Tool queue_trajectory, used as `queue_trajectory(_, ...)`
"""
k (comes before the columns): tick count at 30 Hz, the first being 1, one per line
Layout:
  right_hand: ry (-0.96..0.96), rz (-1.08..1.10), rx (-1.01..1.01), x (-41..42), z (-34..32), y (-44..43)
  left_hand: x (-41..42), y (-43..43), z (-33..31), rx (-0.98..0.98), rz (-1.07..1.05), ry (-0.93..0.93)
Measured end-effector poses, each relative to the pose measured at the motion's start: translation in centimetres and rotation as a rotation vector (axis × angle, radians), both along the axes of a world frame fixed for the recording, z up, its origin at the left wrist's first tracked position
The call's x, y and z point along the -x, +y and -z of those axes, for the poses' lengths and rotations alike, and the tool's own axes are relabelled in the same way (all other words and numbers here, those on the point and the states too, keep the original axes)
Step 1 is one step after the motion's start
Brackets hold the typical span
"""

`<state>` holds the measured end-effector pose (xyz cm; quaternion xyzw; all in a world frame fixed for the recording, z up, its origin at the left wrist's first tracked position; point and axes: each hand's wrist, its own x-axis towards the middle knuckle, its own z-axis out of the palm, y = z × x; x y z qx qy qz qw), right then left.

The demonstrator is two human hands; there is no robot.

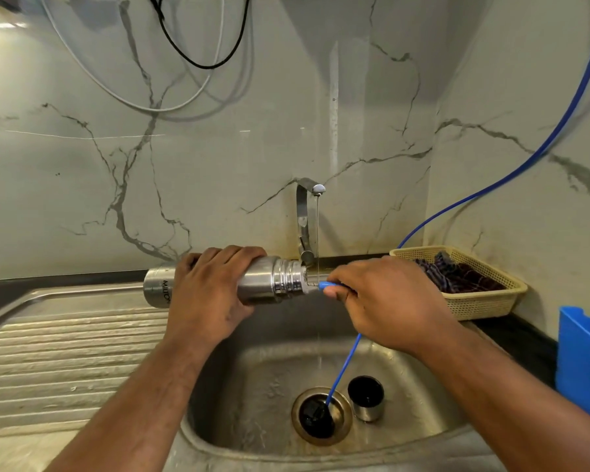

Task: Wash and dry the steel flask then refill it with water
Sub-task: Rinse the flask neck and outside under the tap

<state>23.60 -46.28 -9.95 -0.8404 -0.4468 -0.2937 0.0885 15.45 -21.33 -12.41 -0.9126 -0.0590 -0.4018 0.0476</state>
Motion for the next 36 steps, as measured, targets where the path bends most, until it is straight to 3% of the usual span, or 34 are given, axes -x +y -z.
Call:
queue_trajectory(1,0.076,-0.009,-0.011,0.0,0.0,-0.1,0.0,0.1,0.0,-0.023,0.004,-0.004)
queue_trajectory(2,0.273,-0.03,-0.056,-0.3,-0.1,-0.3,0.1,0.2,0.0,-0.051,0.011,-0.013)
queue_trajectory(4,0.848,-0.114,-0.258,-1.1,0.0,-0.8,0.1,0.5,-0.3,-0.066,0.024,-0.036)
queue_trajectory(5,1.047,-0.132,-0.323,-1.2,0.0,-0.9,0.1,0.6,-0.4,-0.059,0.027,-0.042)
queue_trajectory(6,1.09,-0.132,-0.338,-1.2,0.1,-0.9,0.2,0.6,-0.4,-0.058,0.026,-0.042)
queue_trajectory(9,0.791,-0.111,-0.249,-0.8,0.3,-0.3,0.2,0.7,-0.2,-0.07,0.005,-0.016)
queue_trajectory(12,0.274,0.05,-0.072,-0.5,-0.2,-0.6,0.3,0.8,0.0,-0.013,-0.01,0.0)
queue_trajectory(14,-0.007,0.084,-0.101,-0.2,-0.4,-0.5,0.2,0.6,0.0,0.008,0.001,-0.003)
queue_trajectory(15,-0.023,0.099,-0.12,-0.1,-0.4,-0.4,0.2,0.4,-0.1,0.003,0.013,-0.01)
queue_trajectory(16,0.111,0.111,-0.147,-0.2,-0.2,-0.3,0.1,0.2,-0.1,-0.017,0.022,-0.019)
queue_trajectory(18,0.615,0.059,-0.227,-0.5,0.5,0.1,0.1,0.0,-0.1,-0.082,0.03,-0.029)
queue_trajectory(19,0.74,0.018,-0.247,-0.8,0.9,0.2,0.1,0.0,-0.1,-0.1,0.03,-0.023)
queue_trajectory(21,0.653,-0.026,-0.187,-1.5,1.3,0.0,0.1,0.2,0.2,-0.084,0.018,0.002)
queue_trajectory(26,0.01,-0.001,-0.177,-2.1,0.6,-0.4,-0.2,-0.2,0.4,-0.015,0.031,0.012)
queue_trajectory(27,-0.027,0.011,-0.202,-2.3,0.8,-0.3,-0.2,-0.4,0.2,-0.019,0.036,0.006)
queue_trajectory(28,0.063,0.011,-0.22,-2.3,1.0,-0.2,-0.2,-0.5,0.1,-0.034,0.035,-0.002)
queue_trajectory(31,0.763,-0.08,-0.237,-2.4,1.8,0.0,-0.2,-0.6,0.2,-0.096,0.025,-0.018)
queue_trajectory(32,0.841,-0.108,-0.217,-2.3,1.8,0.0,-0.1,-0.6,0.3,-0.09,0.021,-0.01)
queue_trajectory(36,0.608,-0.113,-0.19,-2.2,1.6,0.0,-0.3,-1.0,0.6,-0.012,0.012,0.031)
